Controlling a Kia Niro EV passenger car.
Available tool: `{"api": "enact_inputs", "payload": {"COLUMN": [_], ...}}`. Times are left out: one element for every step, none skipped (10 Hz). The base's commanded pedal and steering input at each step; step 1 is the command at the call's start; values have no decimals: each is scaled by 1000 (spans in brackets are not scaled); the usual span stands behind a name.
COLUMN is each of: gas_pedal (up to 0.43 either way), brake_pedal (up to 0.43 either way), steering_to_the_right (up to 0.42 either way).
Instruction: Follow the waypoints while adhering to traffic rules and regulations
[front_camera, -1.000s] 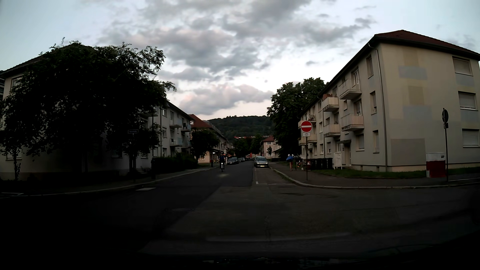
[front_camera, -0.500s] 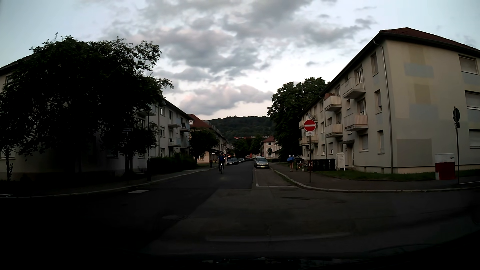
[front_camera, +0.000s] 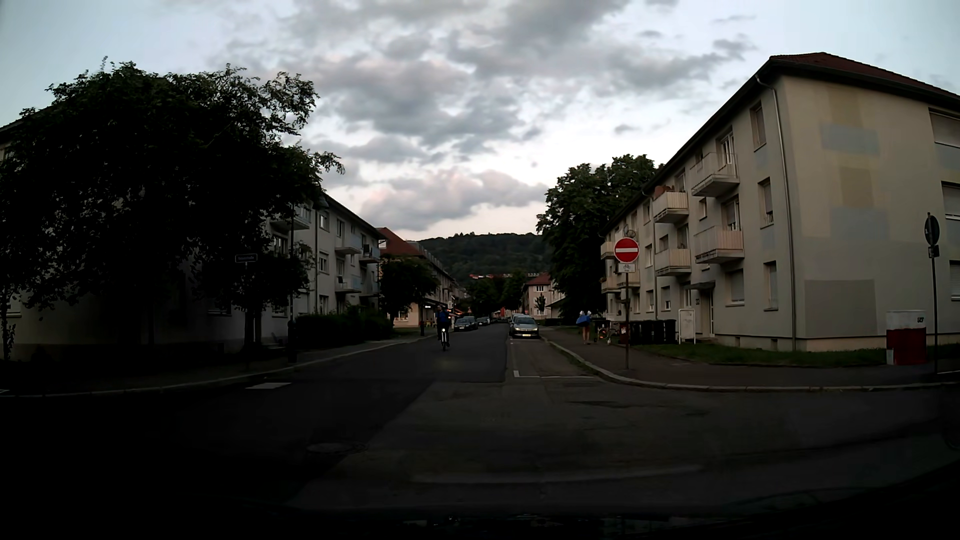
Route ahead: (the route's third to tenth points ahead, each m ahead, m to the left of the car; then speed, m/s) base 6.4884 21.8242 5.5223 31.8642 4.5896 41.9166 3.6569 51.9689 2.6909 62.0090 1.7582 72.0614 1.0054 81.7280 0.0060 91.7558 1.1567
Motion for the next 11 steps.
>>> {"api": "enact_inputs", "payload": {"gas_pedal": [0,20,157,169,197,209,220,240,260,260,260], "brake_pedal": [0,0,0,0,0,0,0,0,0,0,0], "steering_to_the_right": [-60,-86,-129,-168,-208,-244,-269,-291,-321,-350,-381]}}
